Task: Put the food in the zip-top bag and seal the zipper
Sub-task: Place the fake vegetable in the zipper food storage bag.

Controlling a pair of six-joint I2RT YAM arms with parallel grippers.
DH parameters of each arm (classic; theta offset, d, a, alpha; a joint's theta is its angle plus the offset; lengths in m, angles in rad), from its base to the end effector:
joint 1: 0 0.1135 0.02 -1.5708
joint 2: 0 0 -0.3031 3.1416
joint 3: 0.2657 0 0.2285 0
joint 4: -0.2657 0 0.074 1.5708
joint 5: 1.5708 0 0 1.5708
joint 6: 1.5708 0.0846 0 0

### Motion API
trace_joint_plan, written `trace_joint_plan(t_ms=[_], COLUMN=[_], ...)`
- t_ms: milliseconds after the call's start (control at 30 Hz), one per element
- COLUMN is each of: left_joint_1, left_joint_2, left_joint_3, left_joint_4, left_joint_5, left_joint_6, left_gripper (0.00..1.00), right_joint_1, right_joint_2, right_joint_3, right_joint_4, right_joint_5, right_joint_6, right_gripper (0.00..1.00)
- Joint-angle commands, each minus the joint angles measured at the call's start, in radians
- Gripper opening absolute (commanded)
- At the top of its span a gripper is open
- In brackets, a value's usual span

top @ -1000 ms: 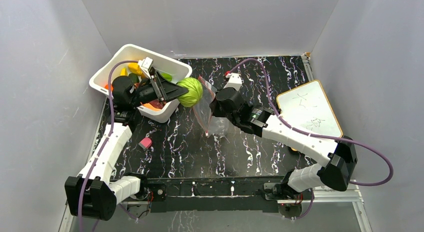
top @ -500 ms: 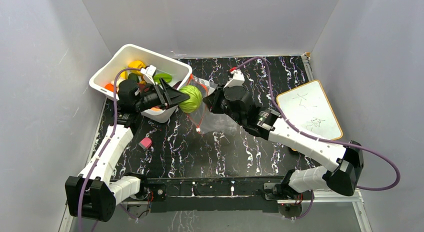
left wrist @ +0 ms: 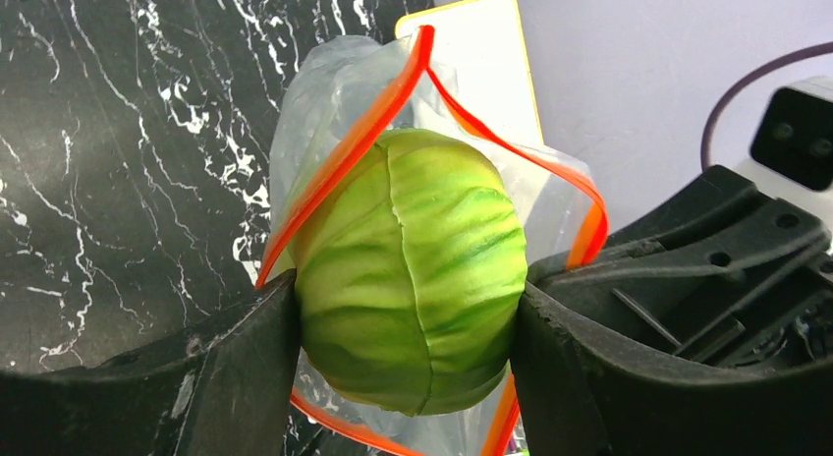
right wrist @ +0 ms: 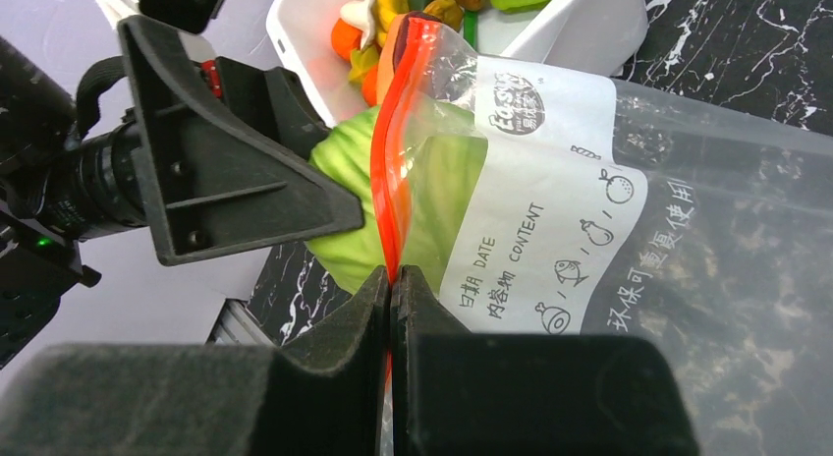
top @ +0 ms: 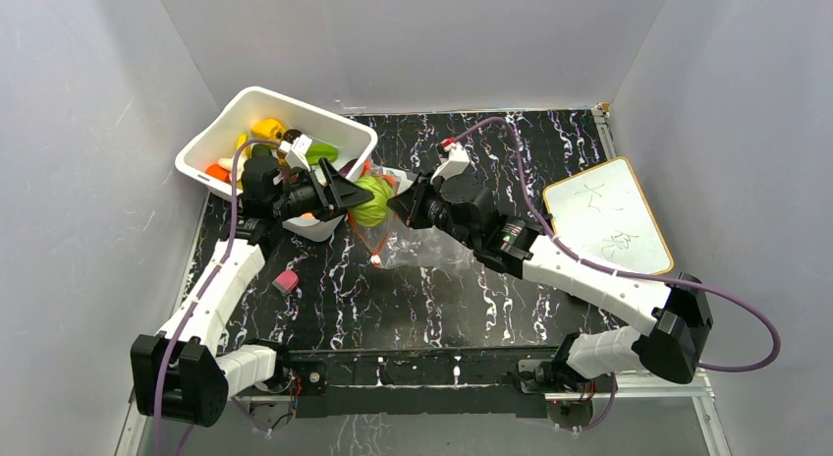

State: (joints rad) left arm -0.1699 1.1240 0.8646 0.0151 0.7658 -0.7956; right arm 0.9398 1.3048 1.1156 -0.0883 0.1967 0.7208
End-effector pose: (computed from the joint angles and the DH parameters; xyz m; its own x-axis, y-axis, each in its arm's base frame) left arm 0.2350 -0.0998 0.3556 -0.7274 -0.3976 -0.5593 0.3789 0.4468 -0.8104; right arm 0.2016 0.2479 0.3804 -0.5709 0.3158 -0.7579 -0.4049 0.6947 0.5945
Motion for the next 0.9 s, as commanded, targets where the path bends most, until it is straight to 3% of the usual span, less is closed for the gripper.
trace_joint_plan(t_ms=[0,133,300,333,567,867], left_joint_1=[-0.008,-0.009,-0.009,-0.009,-0.009,-0.010], left_joint_2=[0.022,0.031,-0.006,-0.014,-0.060,-0.062], left_joint_3=[0.062,0.086,0.106,0.108,0.141,0.243], left_joint_4=[-0.050,-0.078,-0.141,-0.148,-0.229,-0.446], left_joint_5=[0.008,0.045,0.023,0.020,-0.009,-0.150], left_joint_6=[0.011,0.019,0.049,0.054,0.110,0.285], left_gripper=[0.42,0.69,0.87,0.97,0.99,0.93], right_joint_1=[-0.001,-0.002,-0.001,-0.002,-0.003,-0.003], right_joint_2=[0.012,0.023,0.013,0.007,-0.041,-0.065], right_joint_3=[0.025,0.035,0.035,0.032,-0.008,-0.006], right_joint_4=[0.096,0.077,0.053,0.049,0.028,-0.004], right_joint_5=[-0.023,-0.005,0.031,0.035,0.092,0.124], right_joint_6=[-0.021,-0.022,-0.024,-0.027,-0.018,0.006], right_gripper=[0.00,0.00,0.00,0.00,0.00,0.00])
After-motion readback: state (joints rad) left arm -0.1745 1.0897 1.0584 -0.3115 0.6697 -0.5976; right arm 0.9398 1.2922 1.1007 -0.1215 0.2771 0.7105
